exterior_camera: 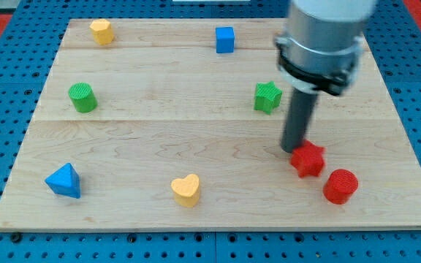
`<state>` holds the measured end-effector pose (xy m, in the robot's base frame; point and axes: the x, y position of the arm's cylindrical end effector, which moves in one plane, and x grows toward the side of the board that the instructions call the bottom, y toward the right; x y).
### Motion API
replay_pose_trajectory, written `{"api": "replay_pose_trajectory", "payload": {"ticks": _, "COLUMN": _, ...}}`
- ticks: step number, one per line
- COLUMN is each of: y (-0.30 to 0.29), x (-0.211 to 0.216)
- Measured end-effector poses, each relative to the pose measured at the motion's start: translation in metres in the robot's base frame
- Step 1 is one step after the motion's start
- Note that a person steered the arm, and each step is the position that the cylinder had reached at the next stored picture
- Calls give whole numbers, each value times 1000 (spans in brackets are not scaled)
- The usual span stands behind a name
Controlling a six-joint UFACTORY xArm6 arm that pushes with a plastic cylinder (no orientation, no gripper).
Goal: Move the blue triangle up and right
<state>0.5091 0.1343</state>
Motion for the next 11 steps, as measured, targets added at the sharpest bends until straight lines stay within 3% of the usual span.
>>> {"api": "replay_pose_trajectory", "payload": {"ticks": 1, "y": -56, "x": -1}}
{"api": "replay_pose_trajectory", "payload": {"ticks": 3, "y": -299, "x": -3}}
{"api": "replay_pose_trajectory", "payload": {"ticks": 4, "y": -347, "x": 8}}
{"api": "replay_pose_trajectory", "payload": {"ticks": 5, "y": -374, "x": 86}}
{"api": "replay_pose_trajectory", "payload": {"ticks": 6, "y": -345, "x": 97}}
{"api": "replay_pose_trajectory", "payload": {"ticks": 9, "y": -343, "x": -1}}
{"api": "replay_pose_trajectory", "payload": {"ticks": 10, "y": -226, "x": -5}}
{"api": "replay_pose_trajectory", "payload": {"ticks": 11, "y": -263, "x": -1}}
